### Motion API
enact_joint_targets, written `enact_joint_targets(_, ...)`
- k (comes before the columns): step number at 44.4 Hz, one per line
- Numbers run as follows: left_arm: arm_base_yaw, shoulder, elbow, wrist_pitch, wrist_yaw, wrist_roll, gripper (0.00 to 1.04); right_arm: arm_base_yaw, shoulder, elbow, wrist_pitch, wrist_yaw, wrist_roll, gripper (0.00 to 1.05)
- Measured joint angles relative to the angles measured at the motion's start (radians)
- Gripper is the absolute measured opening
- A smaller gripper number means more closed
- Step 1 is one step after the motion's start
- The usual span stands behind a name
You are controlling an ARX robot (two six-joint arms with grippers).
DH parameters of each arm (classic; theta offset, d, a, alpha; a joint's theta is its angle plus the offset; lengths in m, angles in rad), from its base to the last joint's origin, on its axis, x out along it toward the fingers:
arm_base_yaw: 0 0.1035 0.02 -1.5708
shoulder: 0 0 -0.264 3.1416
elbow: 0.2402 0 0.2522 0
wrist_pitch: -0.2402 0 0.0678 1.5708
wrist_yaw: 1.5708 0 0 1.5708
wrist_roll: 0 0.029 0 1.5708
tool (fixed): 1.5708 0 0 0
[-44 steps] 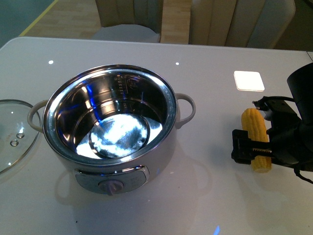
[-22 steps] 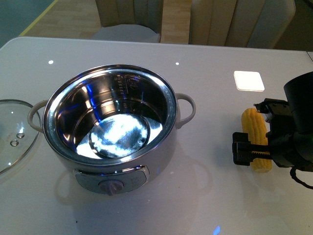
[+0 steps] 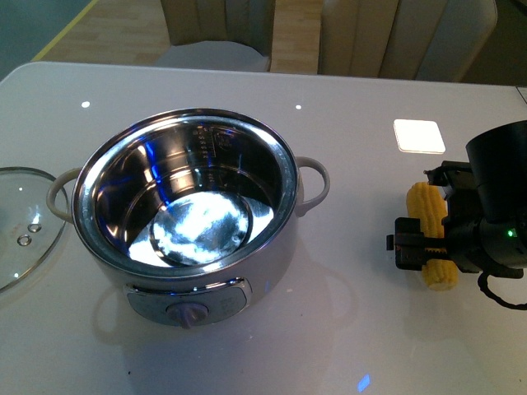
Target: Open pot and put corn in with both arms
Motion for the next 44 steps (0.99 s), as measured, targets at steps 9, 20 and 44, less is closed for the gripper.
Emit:
enact_joint_targets(9,0.0,0.0,0.0,0.0,0.0,0.0,0.98,0.0,0.001,-0.001,0.001,-0.002,-0.002,0.4)
enact_joint_targets(20,0.0,0.0,0.0,0.0,0.0,0.0,0.98,0.0,-0.055,-0.073,0.001,-0.064,-0.019,0.26)
enact_joint_targets(44,0.0,0.0,0.0,0.0,0.0,0.0,0.98,-0.013,-0.785,-0.333,-0.24,-0.311,-0.04,0.22)
